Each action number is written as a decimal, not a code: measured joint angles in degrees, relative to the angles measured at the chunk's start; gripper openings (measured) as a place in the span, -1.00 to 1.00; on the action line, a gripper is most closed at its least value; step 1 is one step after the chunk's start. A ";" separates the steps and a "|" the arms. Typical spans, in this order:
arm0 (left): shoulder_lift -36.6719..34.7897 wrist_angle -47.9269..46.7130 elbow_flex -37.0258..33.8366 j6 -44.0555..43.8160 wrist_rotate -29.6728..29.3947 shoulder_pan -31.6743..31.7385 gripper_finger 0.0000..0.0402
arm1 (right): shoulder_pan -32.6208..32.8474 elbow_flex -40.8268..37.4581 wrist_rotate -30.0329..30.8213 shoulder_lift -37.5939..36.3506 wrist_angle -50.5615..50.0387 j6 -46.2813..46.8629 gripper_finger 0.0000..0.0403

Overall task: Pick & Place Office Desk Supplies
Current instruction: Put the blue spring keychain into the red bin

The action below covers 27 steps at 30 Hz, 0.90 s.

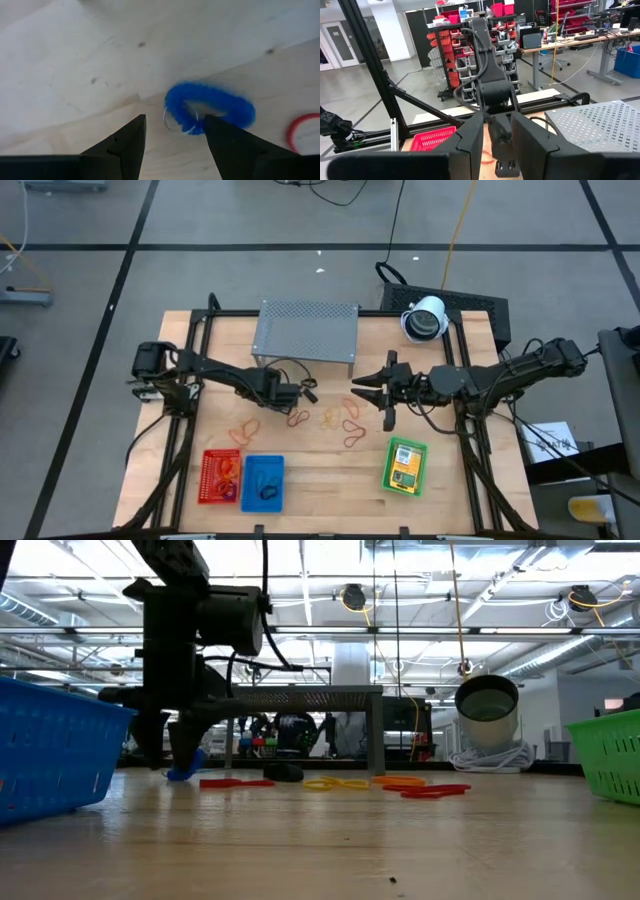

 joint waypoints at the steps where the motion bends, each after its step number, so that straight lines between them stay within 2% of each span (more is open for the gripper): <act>1: 0.47 0.27 0.00 -0.67 -0.36 -0.35 0.06 | 0.08 0.00 0.02 0.00 0.00 0.06 -0.56; 8: 1.60 3.29 0.07 -3.06 -0.40 -1.26 0.06 | 0.11 0.00 0.00 0.00 0.02 0.13 -0.56; 14: 1.31 4.59 0.07 0.66 5.12 -0.50 0.00 | 0.11 0.00 0.00 0.01 0.02 0.13 -0.56; 18: 1.31 5.50 0.11 1.90 7.92 -0.51 -0.28 | 0.11 0.00 0.00 0.02 0.04 0.13 -0.56; 23: 1.31 5.80 0.13 4.62 10.40 -0.61 -0.86 | 0.11 0.00 -0.04 0.02 0.10 0.15 -0.56; 27: 1.03 5.66 0.17 6.78 15.27 -0.67 -0.90 | 0.11 0.00 -0.04 0.02 0.26 0.15 -0.56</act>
